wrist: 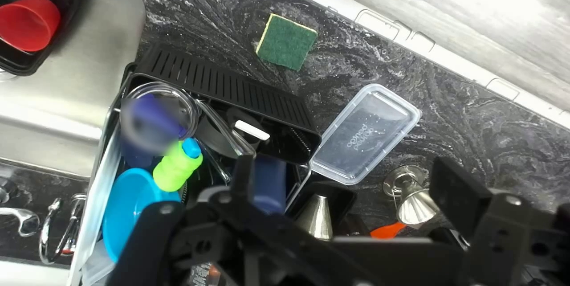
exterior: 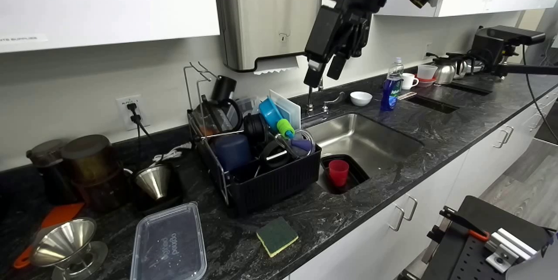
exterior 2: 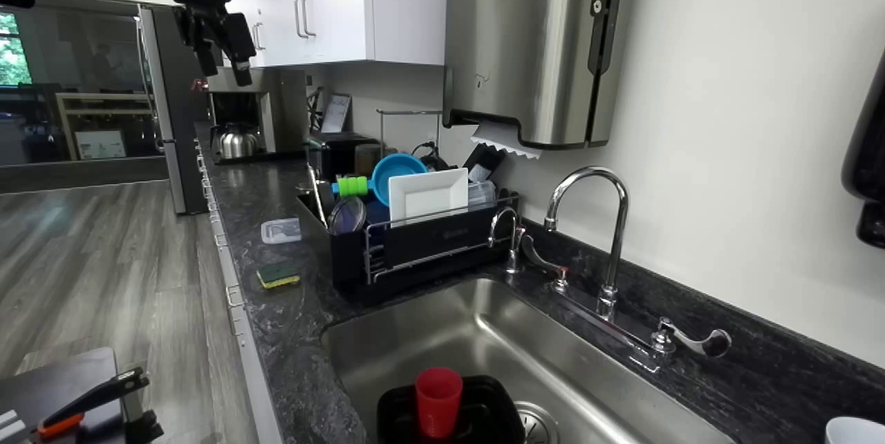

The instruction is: Put the pink cup on the dish drainer

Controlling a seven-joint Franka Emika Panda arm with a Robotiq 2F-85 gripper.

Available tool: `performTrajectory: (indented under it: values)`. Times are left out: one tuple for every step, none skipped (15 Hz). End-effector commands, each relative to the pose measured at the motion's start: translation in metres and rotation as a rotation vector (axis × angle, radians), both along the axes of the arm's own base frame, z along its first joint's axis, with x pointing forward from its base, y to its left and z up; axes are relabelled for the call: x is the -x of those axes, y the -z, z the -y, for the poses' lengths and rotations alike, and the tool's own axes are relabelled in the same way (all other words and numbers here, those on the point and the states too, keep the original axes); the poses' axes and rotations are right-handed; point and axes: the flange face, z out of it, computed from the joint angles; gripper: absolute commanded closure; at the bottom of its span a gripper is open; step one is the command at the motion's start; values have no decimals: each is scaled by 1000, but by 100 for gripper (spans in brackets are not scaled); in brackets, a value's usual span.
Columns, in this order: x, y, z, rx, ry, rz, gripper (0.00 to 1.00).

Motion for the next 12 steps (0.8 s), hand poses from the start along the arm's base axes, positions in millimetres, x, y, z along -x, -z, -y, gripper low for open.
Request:
performTrajectory:
  values:
    - [-11, 23, 6, -9, 21, -39, 0]
    - [-16, 36, 11, -3, 34, -52, 0]
    - [-20, 47, 15, 3, 48, -68, 0]
    - [-26, 60, 21, 6, 64, -84, 0]
    - [-31, 70, 27, 7, 75, -93, 0]
    - [-36, 78, 32, 10, 93, -104, 0]
    - [-41, 85, 38, 11, 115, -109, 0]
    - [-45, 88, 44, 11, 126, -115, 0]
    - [-49, 89, 49, 12, 140, -118, 0]
    - [-51, 89, 56, 13, 154, -117, 0]
    - [-53, 88, 62, 14, 166, -115, 0]
    - [-55, 86, 69, 17, 178, -111, 0]
